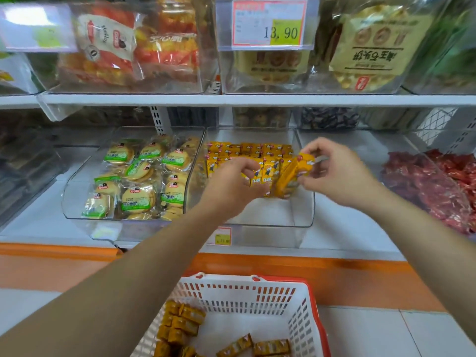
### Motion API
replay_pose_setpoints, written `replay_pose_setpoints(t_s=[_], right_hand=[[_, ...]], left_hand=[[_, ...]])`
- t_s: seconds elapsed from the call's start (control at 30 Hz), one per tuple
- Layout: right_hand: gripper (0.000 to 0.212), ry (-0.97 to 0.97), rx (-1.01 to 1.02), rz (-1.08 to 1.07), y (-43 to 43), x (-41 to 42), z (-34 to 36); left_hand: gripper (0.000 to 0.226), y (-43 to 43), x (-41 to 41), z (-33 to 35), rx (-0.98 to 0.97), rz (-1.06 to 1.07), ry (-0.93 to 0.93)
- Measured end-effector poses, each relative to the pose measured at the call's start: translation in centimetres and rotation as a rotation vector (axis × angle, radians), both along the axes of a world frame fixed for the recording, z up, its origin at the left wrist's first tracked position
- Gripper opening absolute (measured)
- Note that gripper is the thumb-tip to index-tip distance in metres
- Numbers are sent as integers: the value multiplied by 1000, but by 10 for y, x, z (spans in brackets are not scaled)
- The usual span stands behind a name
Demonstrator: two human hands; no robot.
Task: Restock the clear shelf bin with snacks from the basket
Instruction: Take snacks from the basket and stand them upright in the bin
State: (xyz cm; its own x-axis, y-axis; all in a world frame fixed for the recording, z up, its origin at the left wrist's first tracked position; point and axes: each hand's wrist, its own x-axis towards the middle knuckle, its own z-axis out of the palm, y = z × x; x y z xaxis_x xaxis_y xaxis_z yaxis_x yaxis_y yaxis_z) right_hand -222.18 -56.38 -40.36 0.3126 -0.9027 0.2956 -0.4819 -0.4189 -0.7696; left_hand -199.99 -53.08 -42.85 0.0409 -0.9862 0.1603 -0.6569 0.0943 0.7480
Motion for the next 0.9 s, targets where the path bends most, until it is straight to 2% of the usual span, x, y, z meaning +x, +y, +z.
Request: replay_pose_setpoints(t_s=[0.1,0.2,0.4,0.67,0.73,0.9], right_hand=[[43,151,-82,-58,-43,0,-7],[43,255,-129,-68,-79,4,-14],[42,407,-95,-51,-123,7,-21],[45,720,-122,-128,-123,33,-2],[45,828,-173,-131,-122,44,0],[53,1234,-210,-120,-131,69,-6]], left_hand=[[76,-50,-2,-25,-69,-48,-423],[88,-92,-3,-40,-111,-10,-616],[79,-131,-4,-63,-186,-65,-666],[75,-133,6,-68,-252,4,-665],[75,-134,4,-69,-246,22,-652],[76,-135,5,-72,-250,38,-618]])
